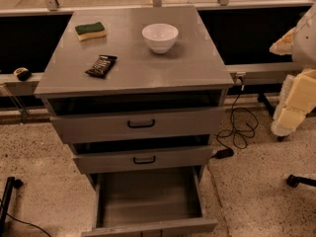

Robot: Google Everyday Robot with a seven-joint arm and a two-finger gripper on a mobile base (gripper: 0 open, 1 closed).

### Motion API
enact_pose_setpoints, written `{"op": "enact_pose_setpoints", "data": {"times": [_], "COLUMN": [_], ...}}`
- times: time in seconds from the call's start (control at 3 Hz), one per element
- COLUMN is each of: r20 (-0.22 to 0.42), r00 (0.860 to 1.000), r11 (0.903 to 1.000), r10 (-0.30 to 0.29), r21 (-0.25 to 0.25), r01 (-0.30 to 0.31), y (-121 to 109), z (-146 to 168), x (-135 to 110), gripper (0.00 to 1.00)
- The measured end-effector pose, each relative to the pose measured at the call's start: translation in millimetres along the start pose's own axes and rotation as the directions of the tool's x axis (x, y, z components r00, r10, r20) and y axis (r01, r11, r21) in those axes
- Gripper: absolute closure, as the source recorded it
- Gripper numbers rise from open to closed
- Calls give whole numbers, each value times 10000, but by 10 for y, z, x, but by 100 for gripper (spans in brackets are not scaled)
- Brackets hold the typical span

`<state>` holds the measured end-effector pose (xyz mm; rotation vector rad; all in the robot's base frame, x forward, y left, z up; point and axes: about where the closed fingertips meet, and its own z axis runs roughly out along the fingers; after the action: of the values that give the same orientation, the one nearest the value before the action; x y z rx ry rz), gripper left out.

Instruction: Place rxbar chocolate into bottom drawer

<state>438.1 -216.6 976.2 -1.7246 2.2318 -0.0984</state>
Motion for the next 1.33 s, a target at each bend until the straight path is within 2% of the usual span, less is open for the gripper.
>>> {"op": "enact_pose_setpoints", "data": {"times": [0.33,0.67,1.0,1.33], "r20": [2,181,816,1967], "r00": [10000,9997,9963,9755], "r11": [10000,9998,9992,9949], "r10": [1,137,-268,-989], "r21": [2,110,306,385], "r01": [-1,-139,244,931], "y": [-1,-107,-538,-1023], "z": [1,134,405,709], "x": [-2,-216,-827,-1725], "gripper": [0,0,0,0]}}
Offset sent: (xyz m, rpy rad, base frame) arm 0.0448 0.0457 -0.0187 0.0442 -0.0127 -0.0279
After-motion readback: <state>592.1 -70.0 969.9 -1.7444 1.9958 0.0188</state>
